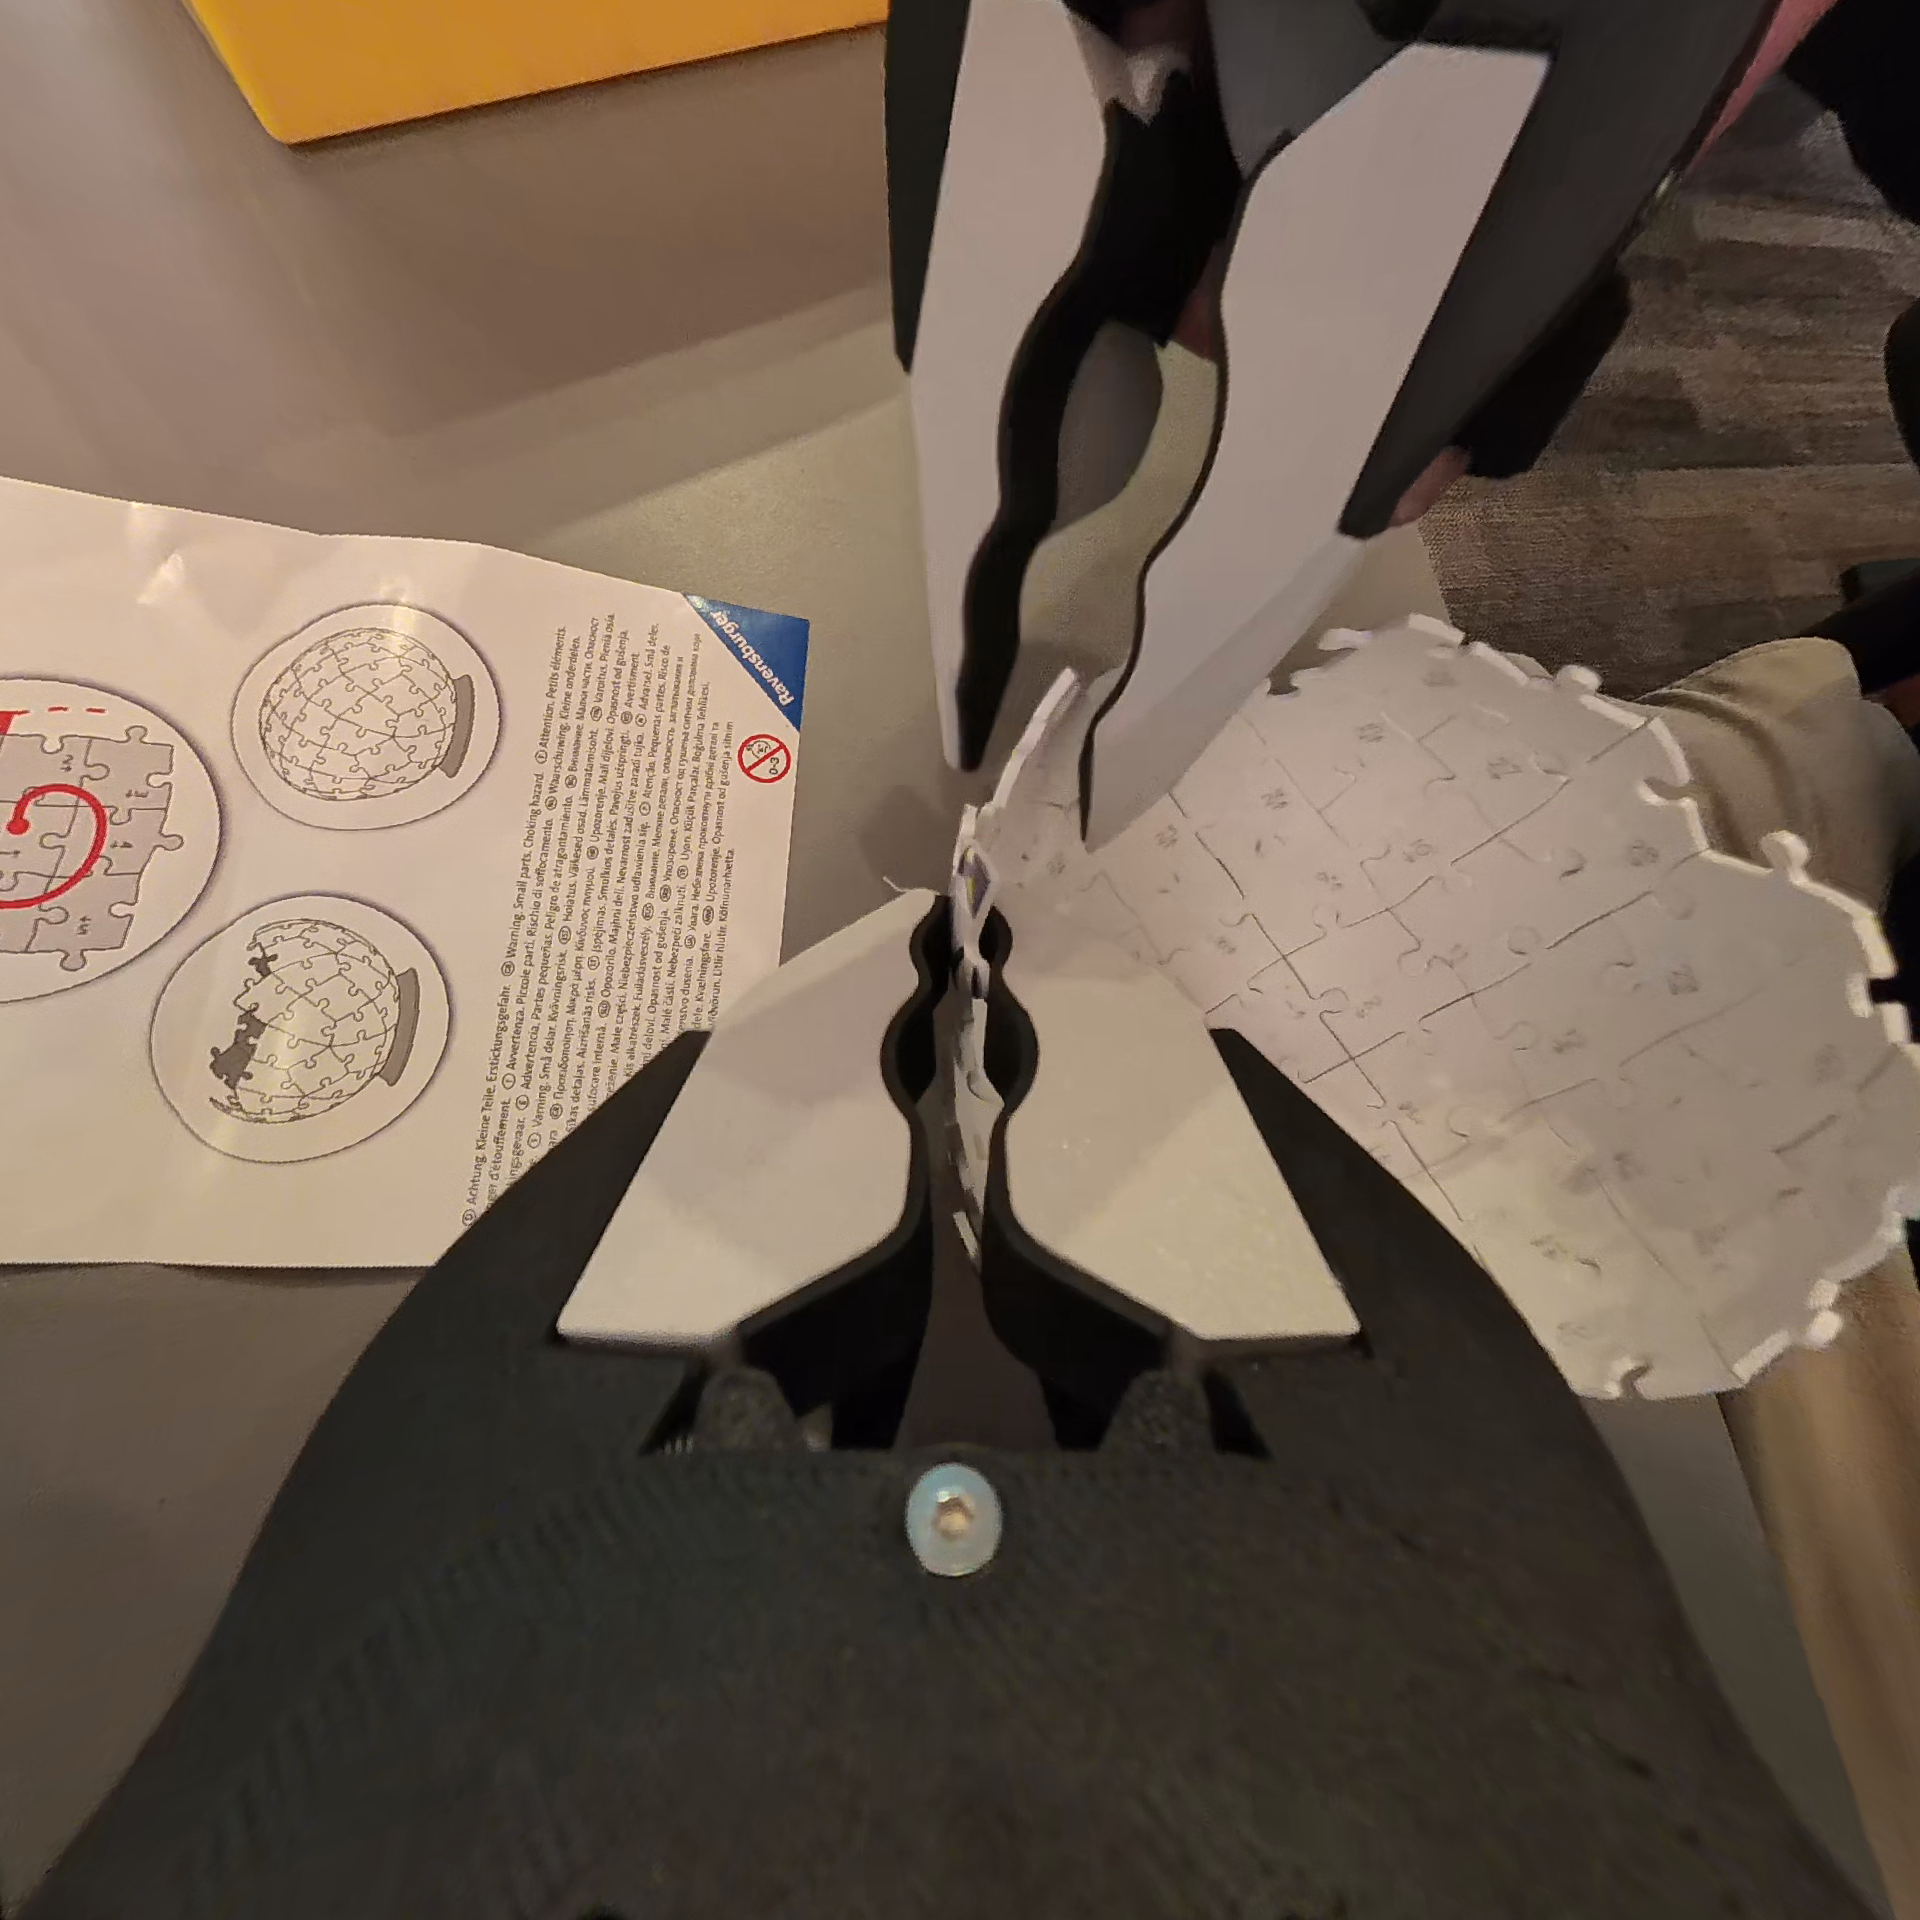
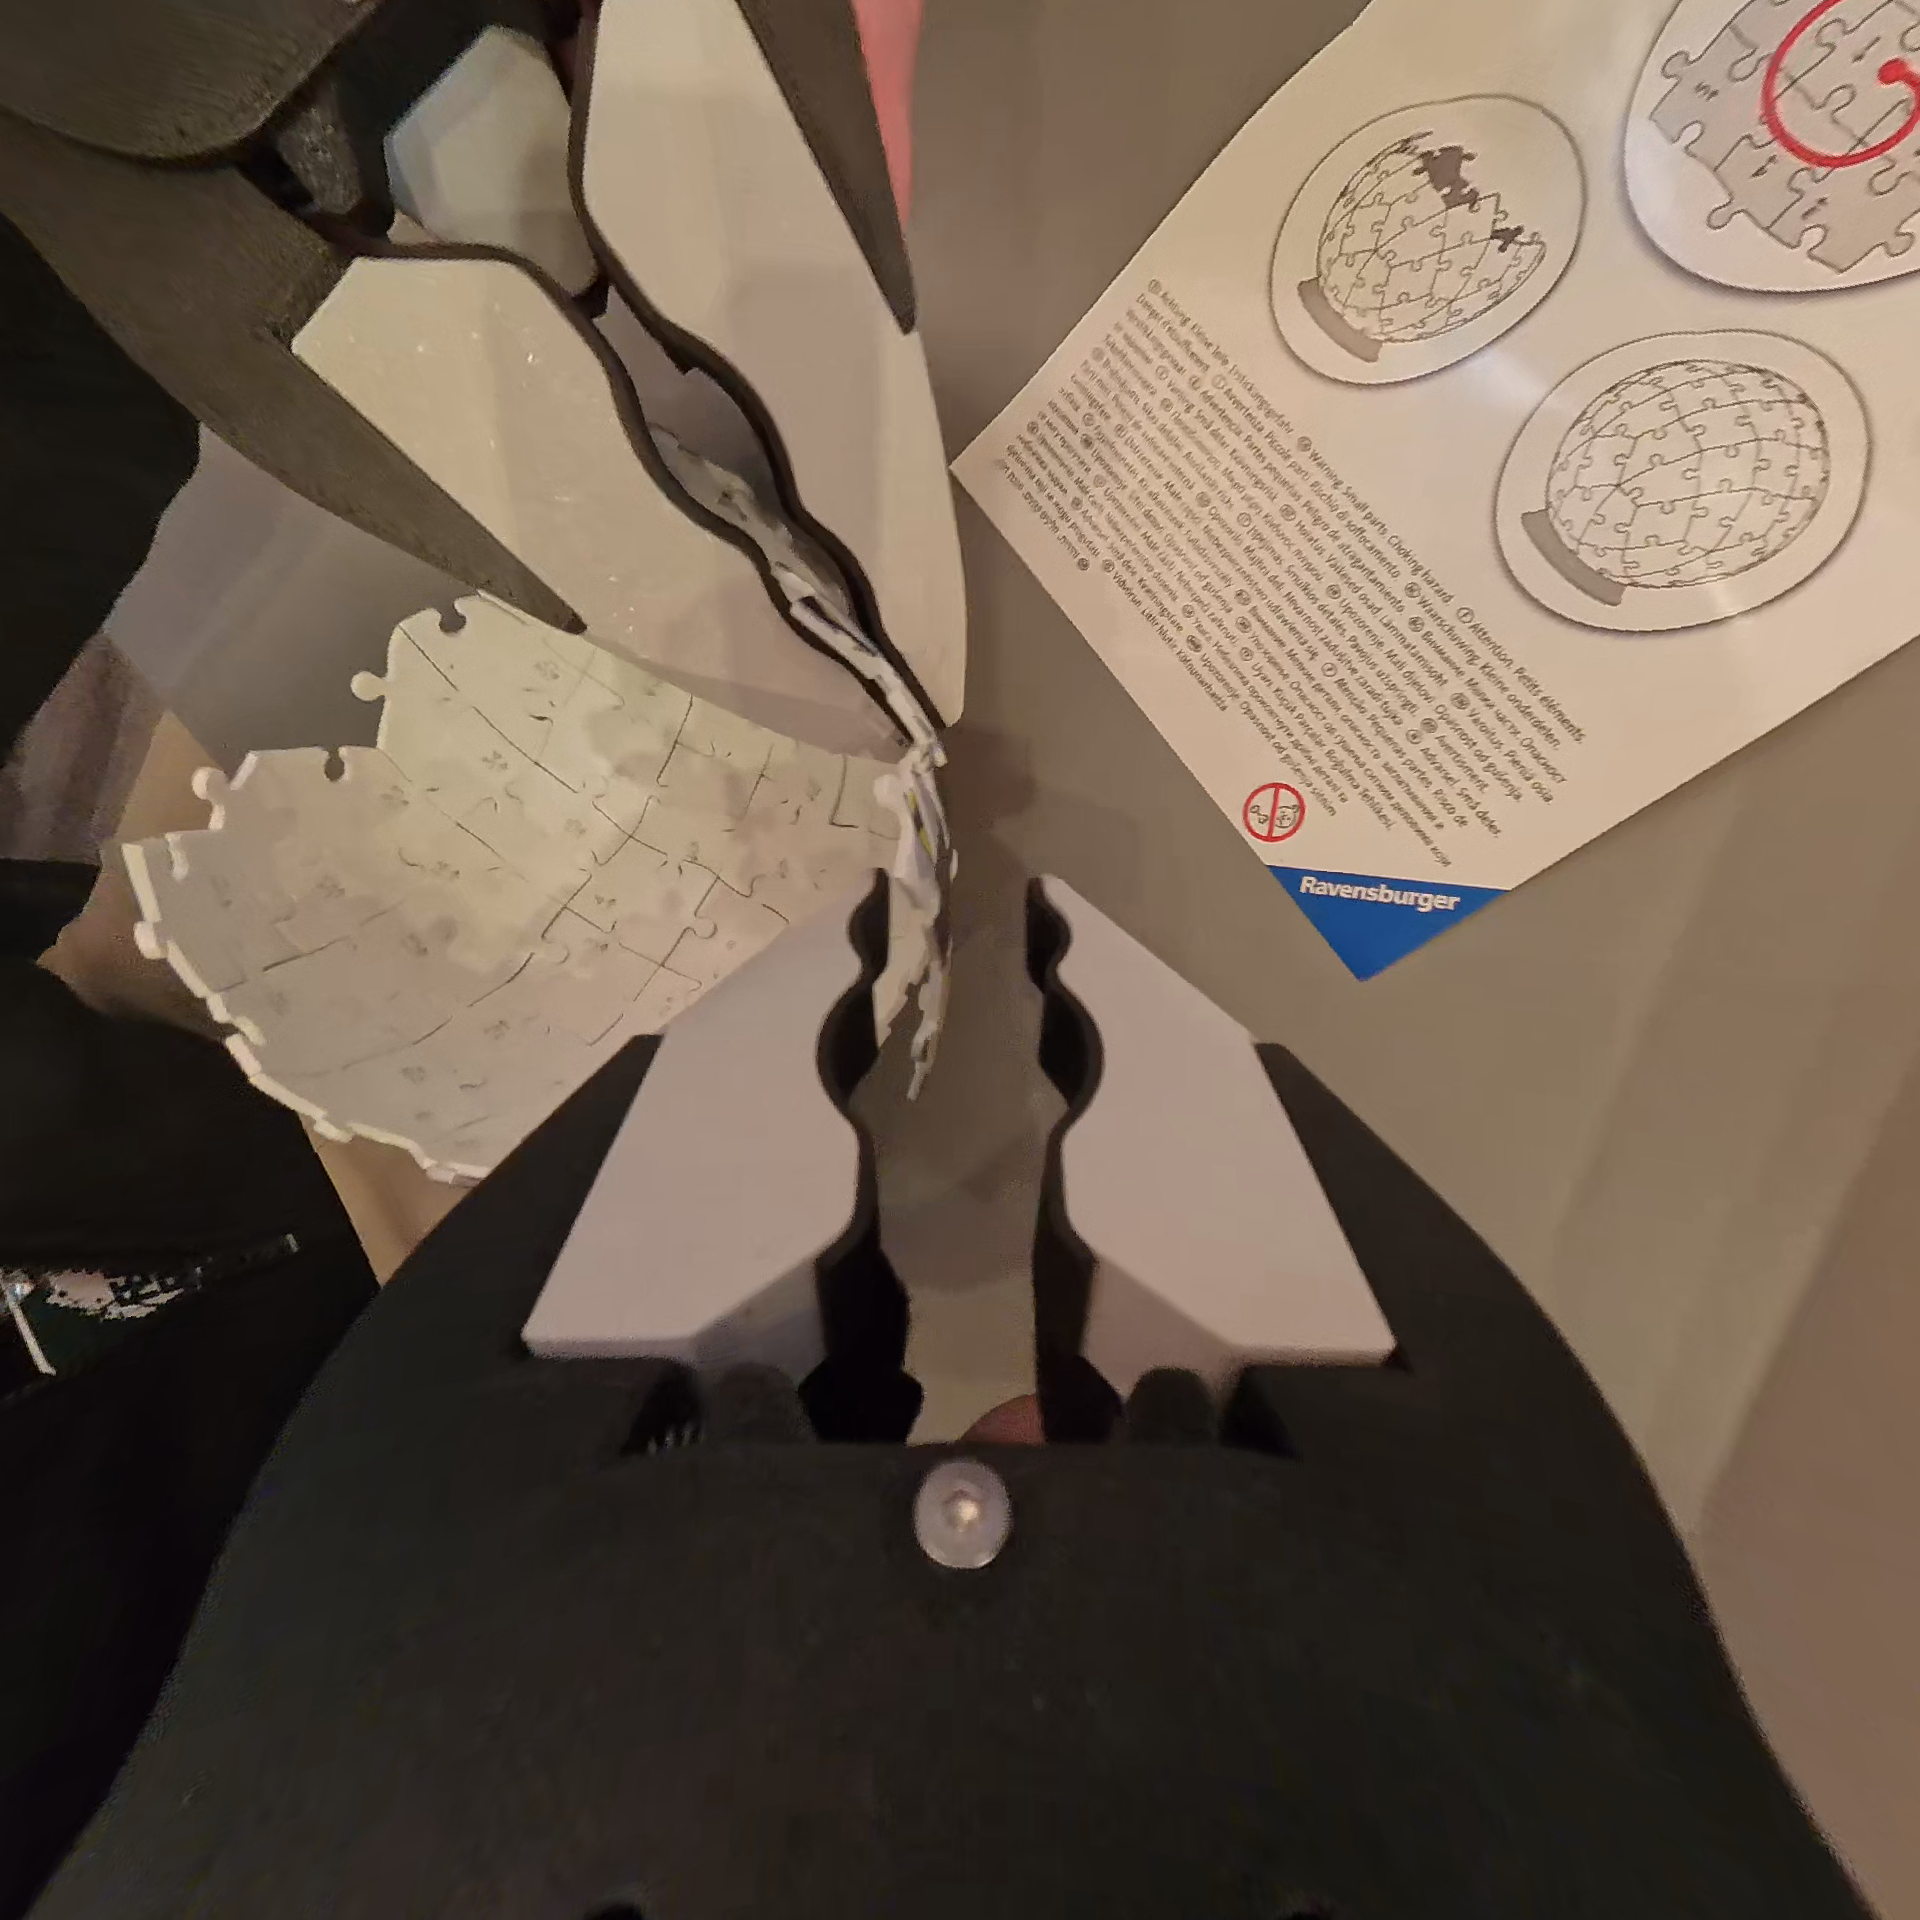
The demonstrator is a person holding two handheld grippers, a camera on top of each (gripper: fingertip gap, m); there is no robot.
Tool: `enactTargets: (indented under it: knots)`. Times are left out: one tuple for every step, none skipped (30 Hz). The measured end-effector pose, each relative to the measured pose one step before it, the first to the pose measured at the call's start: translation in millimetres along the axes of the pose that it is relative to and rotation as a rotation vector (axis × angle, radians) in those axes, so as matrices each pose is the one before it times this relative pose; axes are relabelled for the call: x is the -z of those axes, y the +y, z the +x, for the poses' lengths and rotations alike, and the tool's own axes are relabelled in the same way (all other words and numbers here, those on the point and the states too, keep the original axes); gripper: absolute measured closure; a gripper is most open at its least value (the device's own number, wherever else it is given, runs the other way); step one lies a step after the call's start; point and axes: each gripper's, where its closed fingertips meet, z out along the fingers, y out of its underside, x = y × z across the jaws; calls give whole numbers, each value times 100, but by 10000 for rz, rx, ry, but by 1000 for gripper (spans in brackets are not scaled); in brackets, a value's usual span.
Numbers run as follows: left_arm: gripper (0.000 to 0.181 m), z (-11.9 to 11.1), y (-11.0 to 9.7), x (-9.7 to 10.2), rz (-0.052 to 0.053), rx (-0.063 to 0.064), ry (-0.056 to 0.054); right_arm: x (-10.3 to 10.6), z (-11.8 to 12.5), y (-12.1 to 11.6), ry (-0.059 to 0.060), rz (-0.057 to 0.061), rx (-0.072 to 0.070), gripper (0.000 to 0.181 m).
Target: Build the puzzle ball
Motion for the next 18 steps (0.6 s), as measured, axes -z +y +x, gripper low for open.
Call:
enactTargets:
  knots:
    - [178,91,-18,45,35,-9,-30,236,50,-66,29,64,-24,154]
    - [178,-3,34,64,-3,14,-74,214,57,22,42,16,8,155]
    - [178,-104,70,58,-26,39,-131,226,13,39,16,17,-8,155]
    - [178,-98,85,52,-16,54,-129,235,-19,29,-7,40,-40,155]
    - [178,-50,53,71,13,32,-105,228,-20,80,-5,26,-49,155]
    - [178,-40,27,99,42,47,-121,206,-30,170,-14,0,-56,156]
    - [178,-20,12,100,52,67,-131,170,41,193,-2,8,-83,157]
    - [178,7,22,69,46,44,-126,111,85,136,15,32,-83,158]
    - [178,10,8,82,37,4,-137,-2,27,174,-32,-17,-66,159]
    - [178,-40,30,71,8,24,-156,-103,86,283,3,-113,-50,159]
    - [178,-49,23,77,3,24,-165,-98,147,108,46,-35,-41,159]
    - [178,16,-20,79,14,-16,-160,-59,-55,-78,-79,59,-69,159]
    - [178,77,-79,101,40,-31,-140,-30,-174,-112,-131,62,-54,159]
    - [178,110,-94,93,47,-18,-129,0,-43,-94,-20,26,-19,158]
    - [178,102,-84,69,36,-35,-134,54,53,-133,46,23,-14,157]
    - [178,46,-53,73,11,-75,-180,106,-30,-183,-15,41,-17,156]
    - [178,-7,-57,80,3,-49,-197,132,-85,-164,-46,26,-10,156]
    - [178,-3,-98,46,23,-17,-182,117,18,-132,31,-2,-4,156]
